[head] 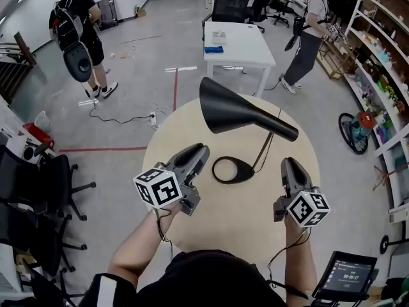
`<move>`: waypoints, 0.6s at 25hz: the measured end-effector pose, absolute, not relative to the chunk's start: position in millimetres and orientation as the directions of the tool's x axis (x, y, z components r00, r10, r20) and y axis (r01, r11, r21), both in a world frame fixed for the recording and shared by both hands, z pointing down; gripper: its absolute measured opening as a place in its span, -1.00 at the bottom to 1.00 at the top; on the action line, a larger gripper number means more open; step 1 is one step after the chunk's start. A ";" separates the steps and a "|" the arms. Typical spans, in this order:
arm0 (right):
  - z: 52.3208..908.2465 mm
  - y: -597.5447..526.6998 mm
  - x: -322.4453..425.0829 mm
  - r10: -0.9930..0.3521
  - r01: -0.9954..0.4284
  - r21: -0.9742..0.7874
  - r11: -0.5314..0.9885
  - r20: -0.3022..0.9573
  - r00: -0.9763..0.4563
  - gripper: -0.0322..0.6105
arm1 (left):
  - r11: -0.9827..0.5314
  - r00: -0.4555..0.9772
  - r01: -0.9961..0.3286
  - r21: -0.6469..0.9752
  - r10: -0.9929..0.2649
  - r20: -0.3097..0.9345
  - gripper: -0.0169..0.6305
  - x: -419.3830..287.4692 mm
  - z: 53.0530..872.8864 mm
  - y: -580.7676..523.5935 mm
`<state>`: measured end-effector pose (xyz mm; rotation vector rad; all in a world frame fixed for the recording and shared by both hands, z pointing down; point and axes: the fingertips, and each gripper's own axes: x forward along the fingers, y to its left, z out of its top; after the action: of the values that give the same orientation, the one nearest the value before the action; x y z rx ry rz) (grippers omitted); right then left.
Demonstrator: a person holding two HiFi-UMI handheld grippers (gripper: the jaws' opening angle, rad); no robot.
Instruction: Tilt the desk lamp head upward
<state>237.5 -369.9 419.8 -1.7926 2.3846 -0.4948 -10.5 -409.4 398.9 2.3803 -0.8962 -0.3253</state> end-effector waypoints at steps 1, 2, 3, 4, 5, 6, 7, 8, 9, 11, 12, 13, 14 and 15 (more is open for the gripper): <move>423.1 -365.7 233.0 -0.947 -0.908 -0.335 0.254 0.105 -0.304 -0.69 | -0.608 0.759 -0.522 0.598 -0.651 0.002 -0.72 -3.9 411.3 -402.0; 426.0 -361.4 228.8 -0.944 -0.902 -0.345 0.261 0.106 -0.313 -0.69 | -0.605 0.773 -0.518 0.605 -0.634 0.028 -0.72 3.0 422.6 -394.1; 428.7 -357.0 224.7 -0.941 -0.895 -0.357 0.267 0.104 -0.322 -0.69 | -0.604 0.785 -0.515 0.608 -0.617 0.051 -0.72 9.7 432.4 -386.1; 431.0 -352.6 220.4 -0.938 -0.888 -0.371 0.274 0.100 -0.331 -0.69 | -0.604 0.795 -0.514 0.609 -0.603 0.072 -0.72 15.6 440.8 -378.3; 433.2 -348.3 216.4 -0.936 -0.880 -0.383 0.280 0.097 -0.340 -0.69 | -0.604 0.802 -0.514 0.609 -0.590 0.091 -0.72 20.7 448.2 -370.9; 435.7 -344.2 212.6 -0.933 -0.874 -0.394 0.286 0.094 -0.347 -0.69 | -0.604 0.806 -0.516 0.607 -0.581 0.107 -0.72 24.7 455.0 -363.9; 438.7 -340.3 209.0 -0.930 -0.869 -0.402 0.290 0.094 -0.354 -0.69 | -0.604 0.808 -0.521 0.603 -0.576 0.122 -0.72 27.5 461.7 -357.5; 442.5 -336.6 205.7 -0.928 -0.866 -0.405 0.293 0.098 -0.360 -0.69 | -0.603 0.808 -0.529 0.597 -0.573 0.138 -0.72 28.9 468.6 -351.4; 446.9 -333.0 202.5 -0.925 -0.866 -0.403 0.295 0.106 -0.365 -0.69 | -0.604 0.805 -0.541 0.585 -0.573 0.154 -0.72 29.4 475.3 -345.7; 456.6 -325.6 196.3 -0.920 -0.871 -0.390 0.298 0.127 -0.372 -0.69 | -0.617 0.797 -0.572 0.541 -0.573 0.189 -0.72 29.5 486.9 -334.8; 461.2 -321.9 193.2 -0.917 -0.875 -0.381 0.300 0.138 -0.374 -0.69 | -0.627 0.793 -0.586 0.513 -0.574 0.205 -0.72 29.6 491.3 -329.7; 465.6 -318.4 190.1 -0.914 -0.880 -0.366 0.302 0.149 -0.376 -0.69 | -0.634 0.789 -0.598 0.490 -0.575 0.219 -0.72 29.9 495.2 -325.0; 469.7 -315.1 186.9 -0.912 -0.887 -0.345 0.307 0.161 -0.378 -0.69 | -0.636 0.786 -0.605 0.479 -0.574 0.230 -0.72 30.4 498.9 -320.9; 473.7 -312.1 183.9 -0.909 -0.895 -0.320 0.312 0.172 -0.379 -0.69 | -0.633 0.787 -0.604 0.483 -0.570 0.236 -0.72 31.4 502.3 -317.5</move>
<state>183.9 -312.1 473.7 -1.7280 2.5115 -0.5704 31.4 -317.5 502.3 2.4234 -0.8722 0.0819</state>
